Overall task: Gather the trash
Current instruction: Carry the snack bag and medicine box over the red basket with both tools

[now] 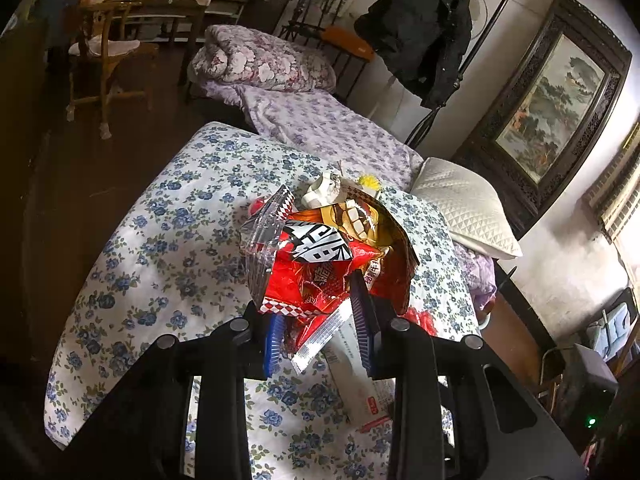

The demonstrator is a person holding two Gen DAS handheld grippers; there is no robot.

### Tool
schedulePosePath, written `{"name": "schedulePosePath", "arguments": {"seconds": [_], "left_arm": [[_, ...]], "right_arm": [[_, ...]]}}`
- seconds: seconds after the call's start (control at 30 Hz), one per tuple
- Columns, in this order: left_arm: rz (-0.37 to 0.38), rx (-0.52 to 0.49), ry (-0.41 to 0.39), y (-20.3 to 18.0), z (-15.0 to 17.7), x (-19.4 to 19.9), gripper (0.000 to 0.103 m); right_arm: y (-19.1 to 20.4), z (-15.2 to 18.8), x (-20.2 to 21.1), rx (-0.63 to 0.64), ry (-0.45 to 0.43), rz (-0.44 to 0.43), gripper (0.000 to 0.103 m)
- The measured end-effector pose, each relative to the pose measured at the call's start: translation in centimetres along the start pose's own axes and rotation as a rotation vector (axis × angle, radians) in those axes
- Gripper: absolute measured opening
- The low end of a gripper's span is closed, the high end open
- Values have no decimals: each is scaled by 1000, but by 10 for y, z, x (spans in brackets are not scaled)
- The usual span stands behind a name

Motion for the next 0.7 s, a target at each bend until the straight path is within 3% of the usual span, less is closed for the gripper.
{"name": "schedulePosePath", "arguments": {"seconds": [0.13,0.23,0.27,0.33,0.7], "left_arm": [[1,0,1,0,-1,-1,32],[5,5,4,0,-1,-3,32],[5,4,4,0,-2,-4,32],[1,5,1,0,-2,-4,32],[-17,58,-5,21,-5,-3,32]], "right_arm": [[14,-1,-22,6,62,-16,53],[25,-4,-38,50,84,19,53],[26,-1,-44,69,95,40,48],[29,-1,-45,86,81,57,43],[12,-7,-24,-14,11,19,42]]}}
Point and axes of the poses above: each gripper's, at about its wrist camera, not at the fingertips, and x roughly against the way its jaws point, y to its left, z to its underside, the point moved 10 cm from there along -x, roughly the way its jaws point, and after that the axes turned 11 degrees about z, right-handed, at the moved point
